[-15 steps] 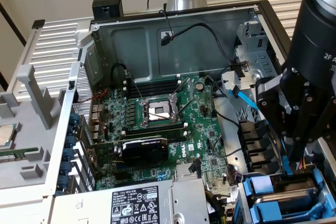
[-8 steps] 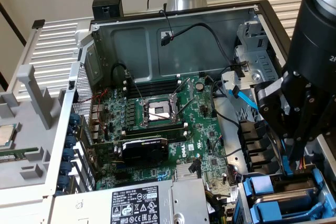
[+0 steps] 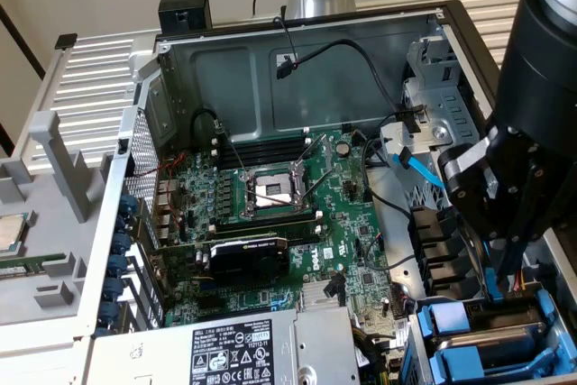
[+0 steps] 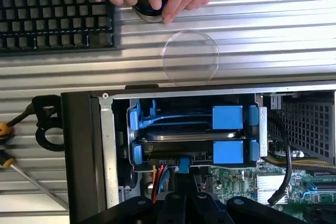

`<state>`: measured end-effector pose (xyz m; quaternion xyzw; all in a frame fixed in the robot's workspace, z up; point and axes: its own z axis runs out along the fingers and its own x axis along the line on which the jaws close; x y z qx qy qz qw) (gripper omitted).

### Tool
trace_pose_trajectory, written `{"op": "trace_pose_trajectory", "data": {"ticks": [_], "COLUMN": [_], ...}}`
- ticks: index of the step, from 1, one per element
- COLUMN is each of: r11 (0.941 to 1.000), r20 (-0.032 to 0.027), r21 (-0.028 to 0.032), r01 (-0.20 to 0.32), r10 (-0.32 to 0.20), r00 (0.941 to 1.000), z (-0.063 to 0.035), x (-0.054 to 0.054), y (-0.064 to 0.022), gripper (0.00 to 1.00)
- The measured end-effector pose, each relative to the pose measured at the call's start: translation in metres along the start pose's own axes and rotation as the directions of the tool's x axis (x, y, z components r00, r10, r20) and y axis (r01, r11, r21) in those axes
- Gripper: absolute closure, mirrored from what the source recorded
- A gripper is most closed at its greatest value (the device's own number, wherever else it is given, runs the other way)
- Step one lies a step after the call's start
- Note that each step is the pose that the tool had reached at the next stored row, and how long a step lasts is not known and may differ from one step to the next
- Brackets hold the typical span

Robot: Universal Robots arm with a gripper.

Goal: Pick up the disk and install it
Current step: 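Insert the second disk wire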

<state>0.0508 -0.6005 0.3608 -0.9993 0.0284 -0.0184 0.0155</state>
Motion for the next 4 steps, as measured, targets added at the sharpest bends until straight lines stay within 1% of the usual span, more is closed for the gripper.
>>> {"op": "trace_pose_trajectory", "data": {"ticks": [4], "r11": [1.0000], "r20": [0.0000], "r21": [-0.0001], "r01": [0.000], "r10": [0.000], "r00": [1.0000], "z": [0.0000], "x": [0.0000], "y": [0.0000], "gripper": [0.89]}}
